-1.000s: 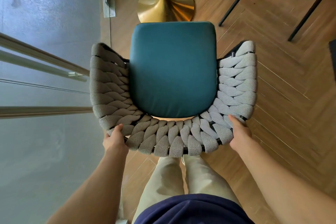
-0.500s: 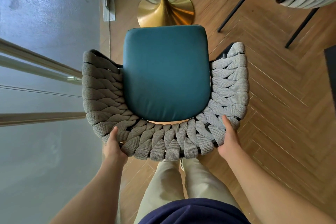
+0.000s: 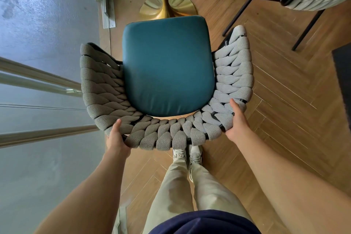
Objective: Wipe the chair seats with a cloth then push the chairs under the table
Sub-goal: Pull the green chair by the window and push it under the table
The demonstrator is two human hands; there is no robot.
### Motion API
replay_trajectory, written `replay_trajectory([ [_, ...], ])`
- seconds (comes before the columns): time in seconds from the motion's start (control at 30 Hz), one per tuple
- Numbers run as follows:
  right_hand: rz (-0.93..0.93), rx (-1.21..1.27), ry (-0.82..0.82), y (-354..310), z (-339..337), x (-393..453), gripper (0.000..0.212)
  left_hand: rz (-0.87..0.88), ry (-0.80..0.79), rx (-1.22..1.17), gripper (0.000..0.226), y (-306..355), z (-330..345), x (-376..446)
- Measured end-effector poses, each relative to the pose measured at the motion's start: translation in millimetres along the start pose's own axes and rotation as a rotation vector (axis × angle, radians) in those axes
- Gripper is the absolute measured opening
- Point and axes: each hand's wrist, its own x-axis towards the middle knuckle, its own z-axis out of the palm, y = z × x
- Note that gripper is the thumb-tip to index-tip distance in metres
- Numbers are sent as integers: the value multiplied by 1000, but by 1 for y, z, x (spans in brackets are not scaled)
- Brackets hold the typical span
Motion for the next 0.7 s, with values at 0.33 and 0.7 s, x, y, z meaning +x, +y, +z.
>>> replay_trajectory([
  [0.33, -33, 24, -12, -23, -5, -28, 106, 500, 413, 712, 84, -11, 20, -43],
  [0.7, -151, 45, 109, -90, -103, -59, 49, 931, -269, 1388, 27, -77, 146, -124],
])
